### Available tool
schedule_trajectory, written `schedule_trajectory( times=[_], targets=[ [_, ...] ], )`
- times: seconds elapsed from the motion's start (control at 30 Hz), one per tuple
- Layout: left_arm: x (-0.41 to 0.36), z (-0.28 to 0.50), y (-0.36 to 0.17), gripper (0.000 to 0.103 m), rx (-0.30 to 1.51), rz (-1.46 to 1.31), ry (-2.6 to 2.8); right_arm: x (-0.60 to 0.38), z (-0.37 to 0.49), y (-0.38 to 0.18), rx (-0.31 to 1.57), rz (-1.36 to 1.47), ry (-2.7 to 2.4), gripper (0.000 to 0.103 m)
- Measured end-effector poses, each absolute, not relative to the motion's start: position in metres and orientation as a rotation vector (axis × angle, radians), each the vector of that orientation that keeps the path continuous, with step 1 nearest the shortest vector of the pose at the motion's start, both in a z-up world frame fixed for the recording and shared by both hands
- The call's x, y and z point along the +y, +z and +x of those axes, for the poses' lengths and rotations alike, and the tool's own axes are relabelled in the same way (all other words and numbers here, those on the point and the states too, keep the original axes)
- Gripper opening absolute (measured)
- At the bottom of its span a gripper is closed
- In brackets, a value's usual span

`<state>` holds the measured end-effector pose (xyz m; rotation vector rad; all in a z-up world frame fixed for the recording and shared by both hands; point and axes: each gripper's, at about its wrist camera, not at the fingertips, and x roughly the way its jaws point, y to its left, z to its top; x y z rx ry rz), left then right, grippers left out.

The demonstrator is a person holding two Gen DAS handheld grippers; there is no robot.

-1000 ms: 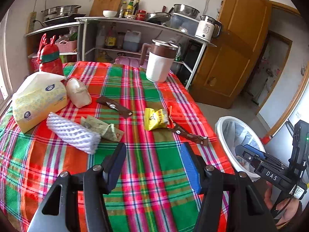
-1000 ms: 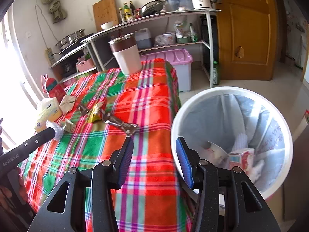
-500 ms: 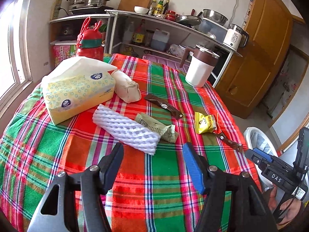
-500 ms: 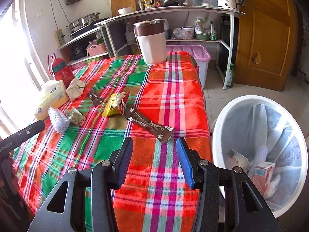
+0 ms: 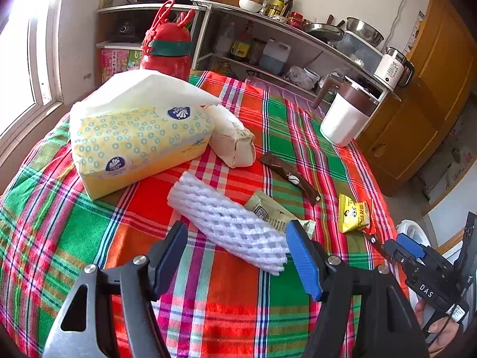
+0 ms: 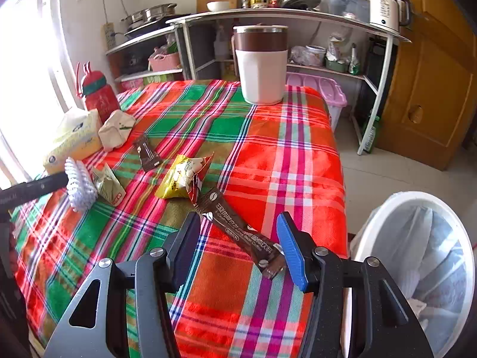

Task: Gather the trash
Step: 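Grasp the white foam net sleeve with the left gripper while the right grasps the brown snack bar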

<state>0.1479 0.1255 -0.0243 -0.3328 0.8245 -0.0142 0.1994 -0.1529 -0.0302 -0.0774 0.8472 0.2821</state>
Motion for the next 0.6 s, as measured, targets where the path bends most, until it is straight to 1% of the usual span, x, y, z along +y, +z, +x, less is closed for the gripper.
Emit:
schedule_trajectory(
  times=[0.17, 0.23, 0.37, 0.57, 0.6],
  targets=[
    [0.129, 0.163, -0.033, 0.071, 0.863, -0.372, 0.025, -0.147, 0.206, -0.038, 0.877, -0.101, 0.286, 0.054],
    [0.127, 0.166, -0.035, 0.071, 0.863, -0.358, 0.046, -0.148, 0.206, -0.040, 0.885, -0.096, 0.279, 0.054],
    [0.121, 0.176, -0.045, 0.071, 0.918, -0.325, 0.078, -0.148, 0.210, -0.046, 0.911, -0.083, 0.270, 0.054],
    [0.110, 0.169, -0.044, 0.071, 0.915, -0.260, 0.071, -0.149, 0.207, -0.050, 0.918, -0.069, 0.269, 0.054],
    [0.110, 0.168, -0.044, 0.071, 0.917, -0.250, 0.070, -0.149, 0.207, -0.050, 0.917, -0.068, 0.272, 0.053]
  ],
)
